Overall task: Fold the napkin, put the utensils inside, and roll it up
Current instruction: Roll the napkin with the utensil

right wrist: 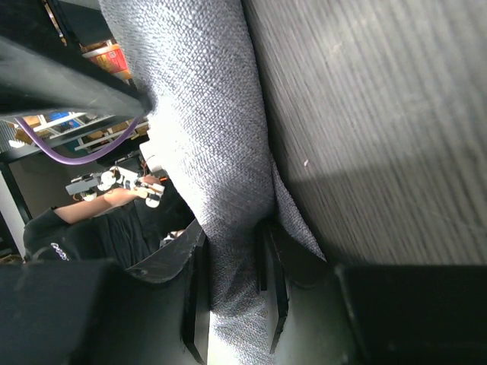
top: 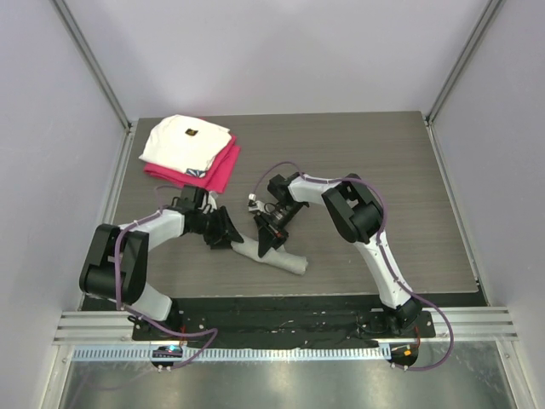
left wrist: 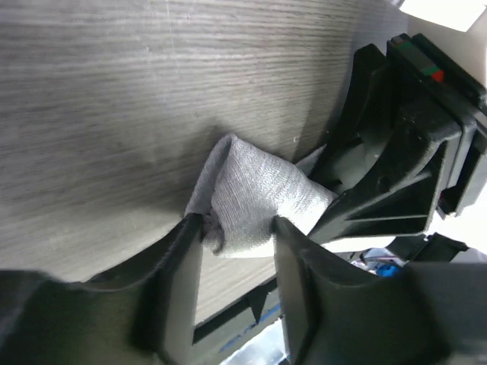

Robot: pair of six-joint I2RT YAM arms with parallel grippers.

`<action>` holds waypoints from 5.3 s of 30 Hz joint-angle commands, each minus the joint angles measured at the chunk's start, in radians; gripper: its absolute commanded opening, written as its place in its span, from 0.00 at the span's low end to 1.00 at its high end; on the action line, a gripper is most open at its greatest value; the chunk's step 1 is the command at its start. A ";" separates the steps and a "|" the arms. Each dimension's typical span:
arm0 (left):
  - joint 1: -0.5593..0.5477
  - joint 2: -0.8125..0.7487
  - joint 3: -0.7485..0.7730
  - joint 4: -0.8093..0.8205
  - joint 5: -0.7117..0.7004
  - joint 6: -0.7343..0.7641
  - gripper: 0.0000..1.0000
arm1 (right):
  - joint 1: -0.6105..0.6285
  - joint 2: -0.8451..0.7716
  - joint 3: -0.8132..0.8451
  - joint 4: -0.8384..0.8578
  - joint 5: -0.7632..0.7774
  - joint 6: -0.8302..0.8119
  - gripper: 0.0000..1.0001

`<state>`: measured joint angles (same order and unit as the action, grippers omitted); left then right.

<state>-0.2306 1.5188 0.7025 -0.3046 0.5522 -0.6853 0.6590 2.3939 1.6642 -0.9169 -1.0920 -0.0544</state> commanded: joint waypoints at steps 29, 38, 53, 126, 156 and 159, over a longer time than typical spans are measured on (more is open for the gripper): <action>-0.013 0.150 0.236 -0.295 -0.038 -0.042 0.00 | 0.465 -0.661 -0.369 0.456 1.331 -0.137 0.74; -0.015 0.155 0.239 -0.298 -0.041 -0.042 0.00 | 0.518 -0.564 -0.393 0.484 1.373 -0.151 0.70; -0.013 0.139 0.242 -0.292 -0.018 -0.014 0.00 | 0.415 -0.463 -0.385 0.409 1.165 -0.124 0.55; -0.032 0.141 0.158 0.025 0.014 0.036 0.11 | 0.002 -0.235 -0.064 0.101 0.435 -0.004 0.34; -0.032 0.279 0.316 -0.263 0.002 0.089 0.00 | 0.306 -0.515 -0.279 0.391 1.066 -0.225 0.84; -0.032 0.284 0.325 -0.269 0.000 0.087 0.00 | 0.307 -0.527 -0.290 0.380 1.022 -0.205 0.84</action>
<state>-0.2604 1.7878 1.0004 -0.5259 0.5678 -0.6239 0.9600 1.8866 1.3804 -0.5610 -0.0128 -0.2600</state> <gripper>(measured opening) 0.026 0.841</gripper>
